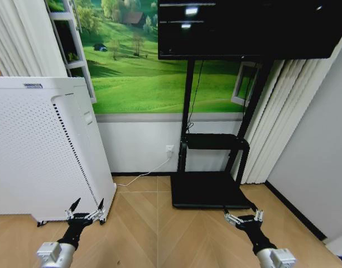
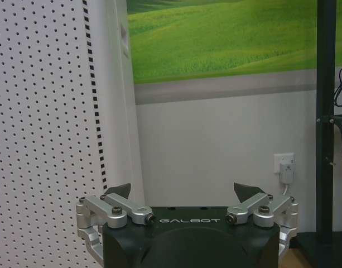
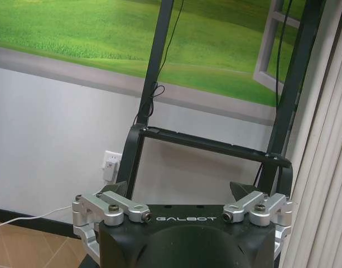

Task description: Pick up the trash bin and place the garbage on the floor into it.

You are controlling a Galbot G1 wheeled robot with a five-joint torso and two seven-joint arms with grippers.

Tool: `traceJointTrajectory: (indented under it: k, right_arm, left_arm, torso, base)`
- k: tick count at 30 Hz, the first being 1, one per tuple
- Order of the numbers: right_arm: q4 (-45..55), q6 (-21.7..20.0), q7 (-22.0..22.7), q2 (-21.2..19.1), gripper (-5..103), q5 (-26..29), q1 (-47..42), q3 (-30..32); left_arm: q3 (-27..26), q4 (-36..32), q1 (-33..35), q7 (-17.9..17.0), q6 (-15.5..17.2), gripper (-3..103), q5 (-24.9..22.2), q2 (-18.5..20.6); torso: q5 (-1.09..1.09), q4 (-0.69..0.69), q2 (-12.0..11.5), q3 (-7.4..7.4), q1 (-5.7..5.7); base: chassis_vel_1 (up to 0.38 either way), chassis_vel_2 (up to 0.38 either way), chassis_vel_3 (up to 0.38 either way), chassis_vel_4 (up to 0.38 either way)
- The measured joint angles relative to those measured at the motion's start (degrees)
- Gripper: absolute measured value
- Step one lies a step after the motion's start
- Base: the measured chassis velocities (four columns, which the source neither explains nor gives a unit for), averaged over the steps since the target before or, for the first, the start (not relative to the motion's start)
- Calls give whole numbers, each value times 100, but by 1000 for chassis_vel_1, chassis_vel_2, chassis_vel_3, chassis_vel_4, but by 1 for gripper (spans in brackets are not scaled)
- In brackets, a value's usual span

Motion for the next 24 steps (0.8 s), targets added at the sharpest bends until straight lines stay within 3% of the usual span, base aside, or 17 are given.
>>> traceJointTrajectory:
  k: [24]
  right_arm:
    - [0, 0, 1, 0, 100, 0, 0, 0]
  left_arm:
    - [0, 0, 0, -1, 1, 100, 0, 0]
  torso:
    - [0, 0, 614, 416, 197]
  base:
    - [0, 0, 0, 0]
